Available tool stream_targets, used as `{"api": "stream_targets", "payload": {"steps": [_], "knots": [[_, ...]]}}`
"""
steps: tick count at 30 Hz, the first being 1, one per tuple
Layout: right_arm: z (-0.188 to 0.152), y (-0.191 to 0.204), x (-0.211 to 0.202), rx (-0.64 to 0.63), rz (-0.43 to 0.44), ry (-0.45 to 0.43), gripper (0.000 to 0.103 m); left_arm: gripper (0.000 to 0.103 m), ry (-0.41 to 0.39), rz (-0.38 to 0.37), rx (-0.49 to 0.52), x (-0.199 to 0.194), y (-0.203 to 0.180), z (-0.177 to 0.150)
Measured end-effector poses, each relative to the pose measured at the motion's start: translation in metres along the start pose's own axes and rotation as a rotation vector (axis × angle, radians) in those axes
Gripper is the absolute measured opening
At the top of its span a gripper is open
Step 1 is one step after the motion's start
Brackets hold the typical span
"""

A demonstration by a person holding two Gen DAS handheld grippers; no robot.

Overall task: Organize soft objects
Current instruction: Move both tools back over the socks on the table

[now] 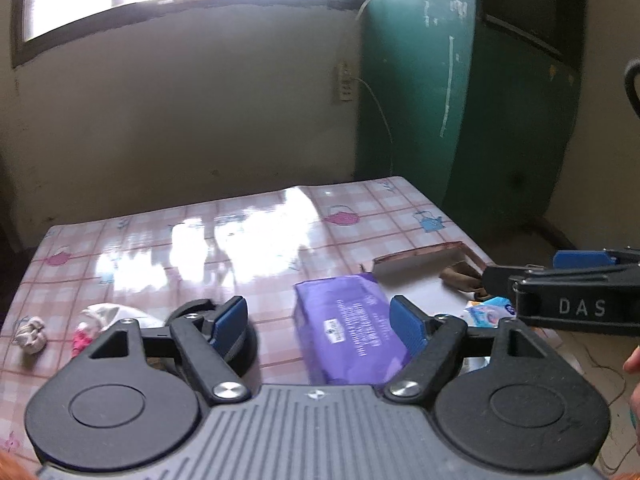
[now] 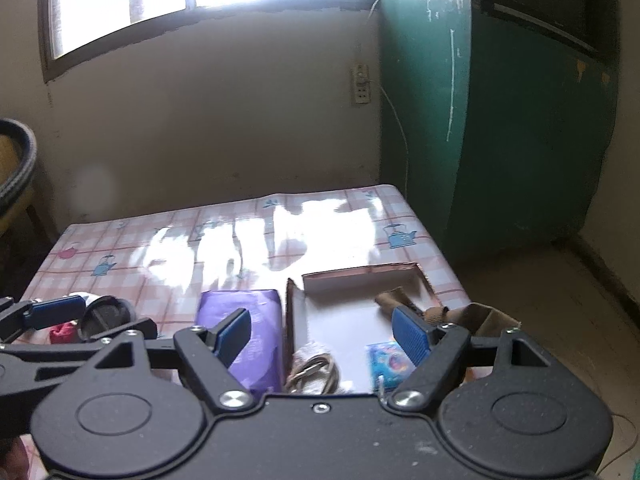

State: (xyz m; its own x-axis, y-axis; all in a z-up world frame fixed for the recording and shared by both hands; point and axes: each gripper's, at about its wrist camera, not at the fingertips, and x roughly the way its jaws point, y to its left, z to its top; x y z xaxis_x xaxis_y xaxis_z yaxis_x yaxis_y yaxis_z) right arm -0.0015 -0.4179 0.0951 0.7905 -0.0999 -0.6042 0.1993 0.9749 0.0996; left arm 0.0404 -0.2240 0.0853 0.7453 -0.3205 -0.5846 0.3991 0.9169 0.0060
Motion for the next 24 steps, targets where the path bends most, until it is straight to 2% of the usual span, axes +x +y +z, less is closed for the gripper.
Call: {"api": "stream_targets", "payload": {"steps": [24], "knots": [[-0.012, 0.088, -0.007, -0.098, 0.12, 0.025, 0.092, 0.081, -0.011, 0.126, -0.1, -0.036, 0.064, -0.016]]}}
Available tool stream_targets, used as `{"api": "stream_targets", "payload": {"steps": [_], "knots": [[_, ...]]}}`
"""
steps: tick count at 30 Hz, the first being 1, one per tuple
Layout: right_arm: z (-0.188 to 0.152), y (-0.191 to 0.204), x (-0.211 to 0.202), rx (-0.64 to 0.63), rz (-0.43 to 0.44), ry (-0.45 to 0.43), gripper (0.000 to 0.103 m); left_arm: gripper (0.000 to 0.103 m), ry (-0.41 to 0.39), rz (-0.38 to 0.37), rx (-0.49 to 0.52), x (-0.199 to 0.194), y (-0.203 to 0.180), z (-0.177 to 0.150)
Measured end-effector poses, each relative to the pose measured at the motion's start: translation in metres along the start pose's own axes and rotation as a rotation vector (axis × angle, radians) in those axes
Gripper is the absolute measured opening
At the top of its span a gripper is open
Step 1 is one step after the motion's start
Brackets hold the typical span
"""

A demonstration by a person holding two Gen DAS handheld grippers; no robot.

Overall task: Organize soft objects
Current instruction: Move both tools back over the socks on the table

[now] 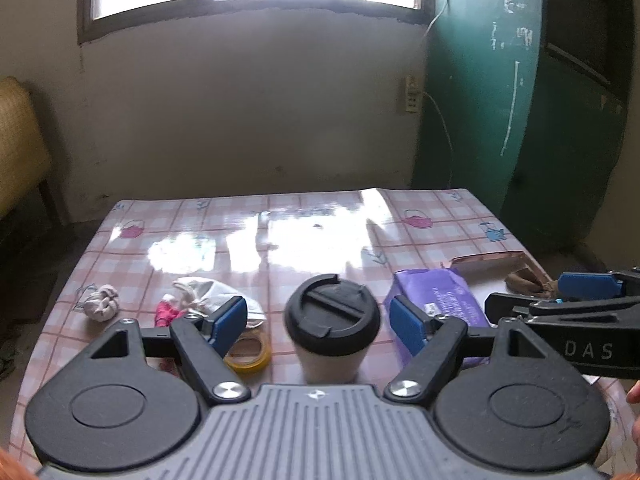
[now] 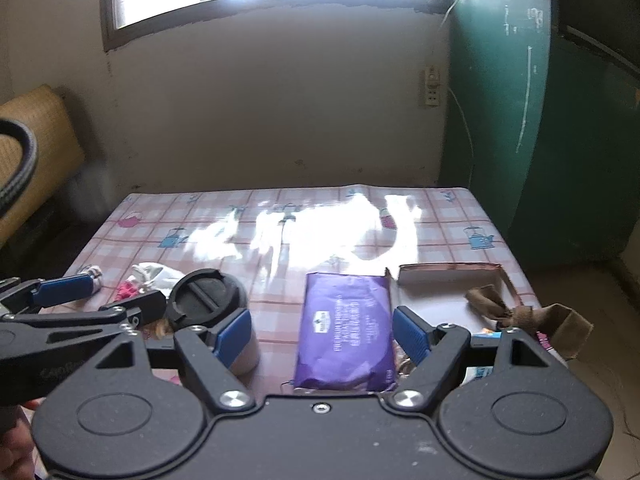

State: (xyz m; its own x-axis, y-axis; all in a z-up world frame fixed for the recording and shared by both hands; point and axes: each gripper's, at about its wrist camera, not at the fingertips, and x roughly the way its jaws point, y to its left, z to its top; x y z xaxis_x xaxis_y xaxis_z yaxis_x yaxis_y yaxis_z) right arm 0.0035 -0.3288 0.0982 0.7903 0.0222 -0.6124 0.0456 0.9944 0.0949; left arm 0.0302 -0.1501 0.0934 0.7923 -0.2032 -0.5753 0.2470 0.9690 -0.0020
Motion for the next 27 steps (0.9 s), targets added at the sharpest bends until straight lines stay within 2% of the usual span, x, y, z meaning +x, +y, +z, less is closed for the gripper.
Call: {"api": "stream_targets", "payload": {"steps": [27], "knots": [[-0.005, 0.081, 0.022, -0.089, 0.102, 0.04, 0.092, 0.08, 0.014, 0.096, -0.092, -0.006, 0.071, -0.016]]}}
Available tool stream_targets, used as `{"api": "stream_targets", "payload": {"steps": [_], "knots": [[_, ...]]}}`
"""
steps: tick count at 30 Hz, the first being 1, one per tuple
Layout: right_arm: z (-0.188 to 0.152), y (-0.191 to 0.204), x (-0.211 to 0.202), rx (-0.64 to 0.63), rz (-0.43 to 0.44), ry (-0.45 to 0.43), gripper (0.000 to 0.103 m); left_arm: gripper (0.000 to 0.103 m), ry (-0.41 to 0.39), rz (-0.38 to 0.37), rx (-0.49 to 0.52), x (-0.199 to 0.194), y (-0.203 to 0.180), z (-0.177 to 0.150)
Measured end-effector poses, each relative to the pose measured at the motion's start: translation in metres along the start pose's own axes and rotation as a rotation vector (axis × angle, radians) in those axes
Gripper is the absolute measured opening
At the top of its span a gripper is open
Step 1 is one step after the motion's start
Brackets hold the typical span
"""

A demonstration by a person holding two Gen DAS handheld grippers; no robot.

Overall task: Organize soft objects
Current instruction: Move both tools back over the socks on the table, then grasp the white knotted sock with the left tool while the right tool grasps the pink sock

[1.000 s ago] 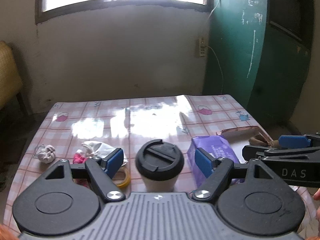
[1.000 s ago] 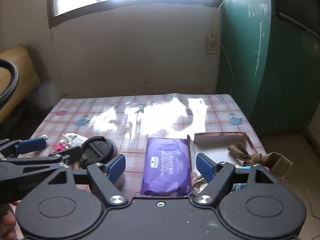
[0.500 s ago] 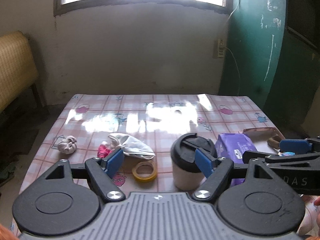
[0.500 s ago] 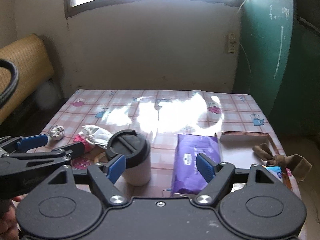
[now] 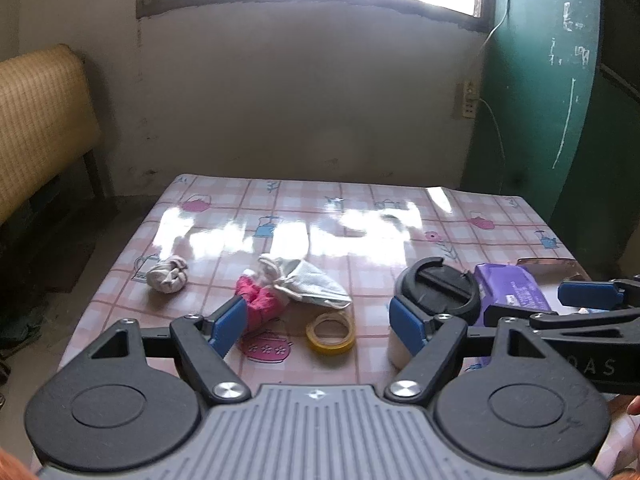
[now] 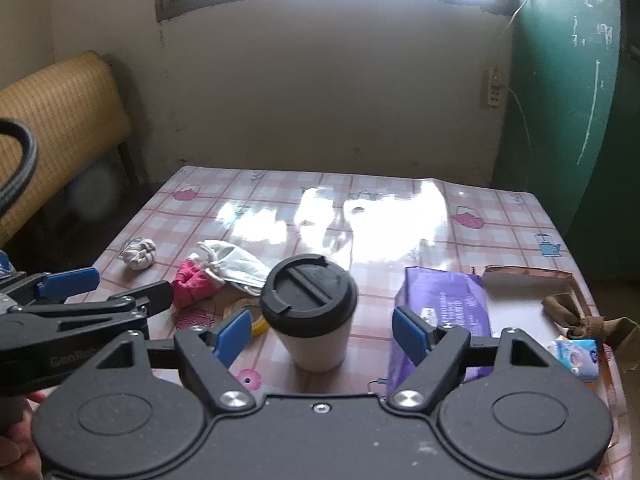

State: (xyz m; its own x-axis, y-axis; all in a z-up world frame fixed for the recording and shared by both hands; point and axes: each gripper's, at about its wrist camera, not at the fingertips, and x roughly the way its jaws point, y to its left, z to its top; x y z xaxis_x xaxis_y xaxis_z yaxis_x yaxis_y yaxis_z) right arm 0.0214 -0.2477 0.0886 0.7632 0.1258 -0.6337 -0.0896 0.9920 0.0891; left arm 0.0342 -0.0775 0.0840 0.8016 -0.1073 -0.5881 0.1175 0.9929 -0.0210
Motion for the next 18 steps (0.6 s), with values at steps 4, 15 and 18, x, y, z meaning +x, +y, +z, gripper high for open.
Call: {"api": "stream_targets", "payload": {"steps": [4, 15, 18], "knots": [[-0.002, 0.01, 0.007, -0.009, 0.026, 0.009, 0.092, 0.08, 0.005, 0.011, -0.005, 0.0, 0.012, -0.004], [-0.025, 0.042, 0.029, -0.022, 0.121, 0.028, 0.092, 0.084, 0.037, 0.048, -0.062, 0.005, 0.062, -0.029], [-0.04, 0.052, 0.04, -0.011, 0.163, 0.045, 0.092, 0.084, 0.065, 0.069, -0.086, 0.012, 0.079, -0.04]]}}
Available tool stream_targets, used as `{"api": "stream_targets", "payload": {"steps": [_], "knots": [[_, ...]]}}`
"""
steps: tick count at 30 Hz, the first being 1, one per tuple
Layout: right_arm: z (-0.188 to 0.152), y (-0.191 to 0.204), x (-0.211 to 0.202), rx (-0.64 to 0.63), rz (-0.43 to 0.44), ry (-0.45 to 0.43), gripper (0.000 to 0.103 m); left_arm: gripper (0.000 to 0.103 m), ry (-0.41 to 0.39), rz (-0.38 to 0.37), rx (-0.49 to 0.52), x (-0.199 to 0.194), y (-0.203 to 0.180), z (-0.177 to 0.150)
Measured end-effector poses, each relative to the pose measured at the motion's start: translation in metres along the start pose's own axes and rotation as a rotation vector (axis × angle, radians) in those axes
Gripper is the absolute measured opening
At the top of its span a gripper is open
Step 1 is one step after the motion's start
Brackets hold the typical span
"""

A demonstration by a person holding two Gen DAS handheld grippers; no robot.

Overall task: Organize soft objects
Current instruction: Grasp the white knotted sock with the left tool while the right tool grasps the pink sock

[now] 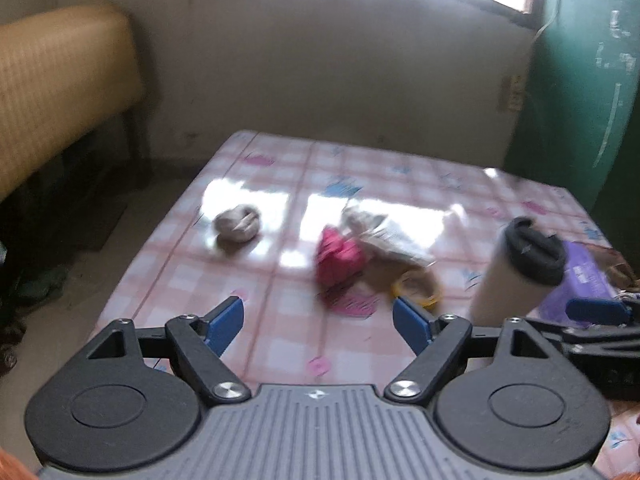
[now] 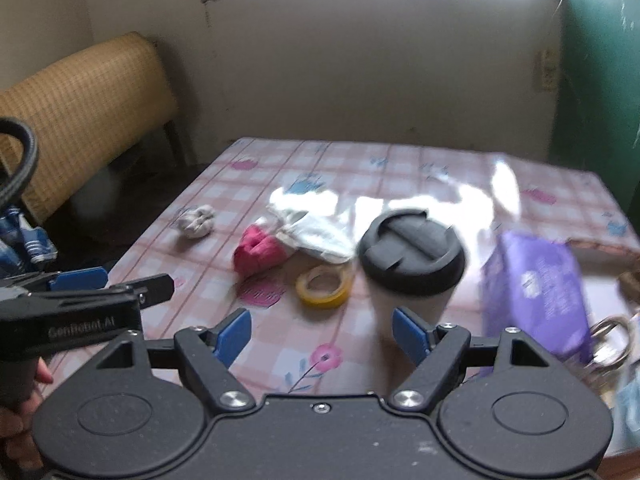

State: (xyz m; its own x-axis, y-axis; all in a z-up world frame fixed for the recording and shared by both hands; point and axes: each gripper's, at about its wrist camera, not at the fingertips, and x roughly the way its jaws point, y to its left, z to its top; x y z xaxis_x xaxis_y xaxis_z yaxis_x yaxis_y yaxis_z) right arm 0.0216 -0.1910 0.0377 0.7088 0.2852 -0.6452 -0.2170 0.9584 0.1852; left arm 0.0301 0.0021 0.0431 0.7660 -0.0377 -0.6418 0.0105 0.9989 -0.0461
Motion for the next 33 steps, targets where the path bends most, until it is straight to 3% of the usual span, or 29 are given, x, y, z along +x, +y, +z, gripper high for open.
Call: {"api": "stream_targets", "payload": {"steps": [7, 13, 18, 26, 31, 33], "knots": [[-0.023, 0.028, 0.037, -0.03, 0.05, 0.026, 0.092, 0.084, 0.043, 0.031, -0.063, 0.02, 0.034, -0.011], [-0.026, 0.048, 0.077, -0.056, 0.007, -0.007, 0.092, 0.085, 0.049, 0.046, -0.087, 0.034, 0.052, -0.016], [-0.015, 0.057, 0.114, -0.042, -0.109, -0.042, 0.092, 0.085, 0.054, 0.05, -0.116, 0.042, 0.068, -0.019], [0.016, 0.076, 0.162, -0.018, -0.005, -0.057, 0.092, 0.085, 0.05, 0.083, -0.146, 0.059, 0.091, -0.014], [0.044, 0.089, 0.192, -0.008, -0.008, -0.064, 0.093, 0.091, 0.009, 0.106, -0.148, 0.078, 0.102, 0.008], [0.051, 0.092, 0.208, -0.029, -0.025, -0.024, 0.092, 0.094, -0.019, 0.111, -0.124, 0.09, 0.103, 0.021]]}}
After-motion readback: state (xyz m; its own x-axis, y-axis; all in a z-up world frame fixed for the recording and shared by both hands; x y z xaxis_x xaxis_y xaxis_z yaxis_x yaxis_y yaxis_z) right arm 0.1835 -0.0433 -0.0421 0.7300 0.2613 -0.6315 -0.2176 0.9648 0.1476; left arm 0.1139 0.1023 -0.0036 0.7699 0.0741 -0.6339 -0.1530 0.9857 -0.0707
